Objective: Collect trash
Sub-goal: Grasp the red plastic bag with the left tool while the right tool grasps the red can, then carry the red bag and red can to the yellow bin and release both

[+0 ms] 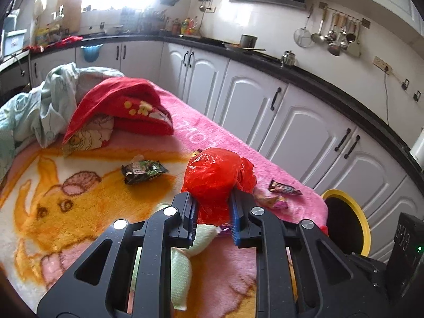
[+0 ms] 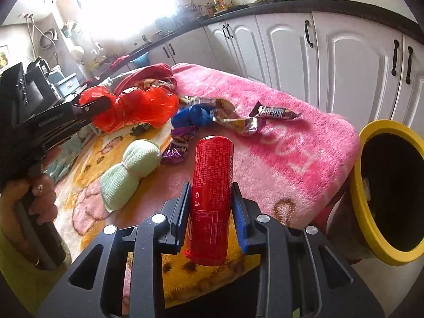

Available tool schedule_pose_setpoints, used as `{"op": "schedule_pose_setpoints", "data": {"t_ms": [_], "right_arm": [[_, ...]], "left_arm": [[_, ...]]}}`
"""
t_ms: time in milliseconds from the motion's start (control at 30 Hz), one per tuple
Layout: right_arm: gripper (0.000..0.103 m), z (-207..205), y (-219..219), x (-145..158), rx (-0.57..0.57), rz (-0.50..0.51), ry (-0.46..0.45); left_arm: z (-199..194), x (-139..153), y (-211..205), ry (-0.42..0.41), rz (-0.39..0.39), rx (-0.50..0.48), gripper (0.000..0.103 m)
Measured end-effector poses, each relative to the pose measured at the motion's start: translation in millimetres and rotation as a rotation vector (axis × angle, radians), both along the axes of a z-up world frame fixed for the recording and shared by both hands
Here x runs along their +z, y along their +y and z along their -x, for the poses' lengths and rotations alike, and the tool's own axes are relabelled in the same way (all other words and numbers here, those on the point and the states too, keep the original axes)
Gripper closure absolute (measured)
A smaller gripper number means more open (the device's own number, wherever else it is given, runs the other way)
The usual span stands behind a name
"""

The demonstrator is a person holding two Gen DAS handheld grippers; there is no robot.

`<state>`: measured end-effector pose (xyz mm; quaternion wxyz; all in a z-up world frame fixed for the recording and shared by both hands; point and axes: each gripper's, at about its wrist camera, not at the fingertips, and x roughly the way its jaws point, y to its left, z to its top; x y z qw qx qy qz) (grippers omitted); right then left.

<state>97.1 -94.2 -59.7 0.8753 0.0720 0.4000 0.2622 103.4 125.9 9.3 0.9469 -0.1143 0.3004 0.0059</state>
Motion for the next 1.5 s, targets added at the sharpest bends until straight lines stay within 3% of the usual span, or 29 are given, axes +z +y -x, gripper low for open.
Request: {"op": "schedule_pose_setpoints", "data": {"t_ms": [667, 1500], "right_arm": [[0.075, -0.1, -45.8, 31.8, -0.038, 0.008, -0.123], [0.075, -16.7, -173.8, 52.8, -0.311, -0.015, -0.188]], "left_arm": [[12.2, 9.9, -56.2, -0.048, -0.022, -0.133, 0.089], [7.8, 1.1, -146.9, -0.042, -0.034, -0.308, 0.089]]}}
